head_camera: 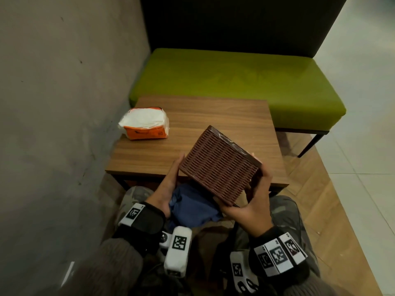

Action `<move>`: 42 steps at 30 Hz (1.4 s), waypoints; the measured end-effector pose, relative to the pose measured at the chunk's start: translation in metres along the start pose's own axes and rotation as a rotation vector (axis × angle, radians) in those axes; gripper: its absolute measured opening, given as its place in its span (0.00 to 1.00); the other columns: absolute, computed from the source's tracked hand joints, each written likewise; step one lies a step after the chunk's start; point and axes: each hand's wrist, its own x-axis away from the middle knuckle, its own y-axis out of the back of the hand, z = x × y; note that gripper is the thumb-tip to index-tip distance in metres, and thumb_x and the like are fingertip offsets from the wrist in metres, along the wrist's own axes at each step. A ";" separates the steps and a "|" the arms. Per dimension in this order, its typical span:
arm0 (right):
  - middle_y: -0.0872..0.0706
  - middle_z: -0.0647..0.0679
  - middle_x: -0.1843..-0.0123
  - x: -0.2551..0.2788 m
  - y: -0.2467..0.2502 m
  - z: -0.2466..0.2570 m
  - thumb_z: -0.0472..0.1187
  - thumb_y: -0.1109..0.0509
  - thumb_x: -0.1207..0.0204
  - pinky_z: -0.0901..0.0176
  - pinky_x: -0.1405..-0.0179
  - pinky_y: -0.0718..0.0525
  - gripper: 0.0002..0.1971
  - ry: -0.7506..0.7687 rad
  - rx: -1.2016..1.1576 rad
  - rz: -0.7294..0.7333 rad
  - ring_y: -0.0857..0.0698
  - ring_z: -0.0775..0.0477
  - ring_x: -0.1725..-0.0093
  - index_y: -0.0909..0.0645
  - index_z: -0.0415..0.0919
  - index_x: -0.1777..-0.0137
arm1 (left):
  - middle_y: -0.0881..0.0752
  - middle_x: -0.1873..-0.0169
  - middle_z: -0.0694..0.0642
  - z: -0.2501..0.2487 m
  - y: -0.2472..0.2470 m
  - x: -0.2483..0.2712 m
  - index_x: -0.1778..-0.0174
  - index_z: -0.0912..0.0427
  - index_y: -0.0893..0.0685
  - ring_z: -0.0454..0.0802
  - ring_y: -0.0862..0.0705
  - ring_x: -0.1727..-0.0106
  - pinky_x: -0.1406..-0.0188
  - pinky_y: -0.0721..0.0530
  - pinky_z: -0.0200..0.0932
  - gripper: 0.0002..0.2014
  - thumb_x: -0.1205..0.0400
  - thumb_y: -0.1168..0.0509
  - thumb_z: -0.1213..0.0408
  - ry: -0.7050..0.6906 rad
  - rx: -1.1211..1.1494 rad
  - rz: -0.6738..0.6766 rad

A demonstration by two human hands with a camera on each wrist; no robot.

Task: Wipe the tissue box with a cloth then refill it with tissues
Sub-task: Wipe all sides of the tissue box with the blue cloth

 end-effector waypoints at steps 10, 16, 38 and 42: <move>0.49 0.64 0.20 -0.003 -0.001 0.010 0.66 0.23 0.44 0.60 0.21 0.40 0.65 0.020 0.368 0.011 0.45 0.61 0.19 0.60 0.44 0.16 | 0.12 0.44 0.63 0.004 0.008 -0.011 0.35 0.57 0.18 0.56 0.12 0.46 0.58 0.12 0.46 0.32 0.33 0.25 0.46 -0.214 -0.037 -0.025; 0.32 0.57 0.30 -0.006 -0.001 0.005 0.57 0.18 0.46 0.38 0.35 0.20 0.53 0.002 0.297 -0.043 0.29 0.52 0.27 0.43 0.49 0.23 | 0.20 0.34 0.63 0.002 0.032 -0.023 0.25 0.48 0.37 0.59 0.17 0.36 0.40 0.18 0.55 0.61 0.54 0.17 0.39 -0.297 -0.238 -0.043; 0.21 0.48 0.48 -0.010 -0.020 -0.002 0.53 0.33 0.28 0.72 0.47 0.22 0.28 -0.113 0.259 -0.047 0.22 0.68 0.49 0.27 0.29 0.39 | 0.16 0.39 0.56 0.021 -0.041 0.000 0.40 0.53 0.23 0.52 0.21 0.33 0.32 0.27 0.62 0.13 0.20 0.35 0.61 -1.637 -1.568 -0.129; 0.23 0.46 0.40 -0.014 -0.018 0.008 0.53 0.26 0.34 0.70 0.41 0.22 0.34 0.031 0.207 -0.091 0.22 0.62 0.39 0.29 0.33 0.33 | 0.18 0.38 0.56 0.017 -0.053 0.010 0.33 0.48 0.21 0.55 0.19 0.39 0.43 0.22 0.53 0.16 0.17 0.42 0.60 -1.622 -1.527 -0.217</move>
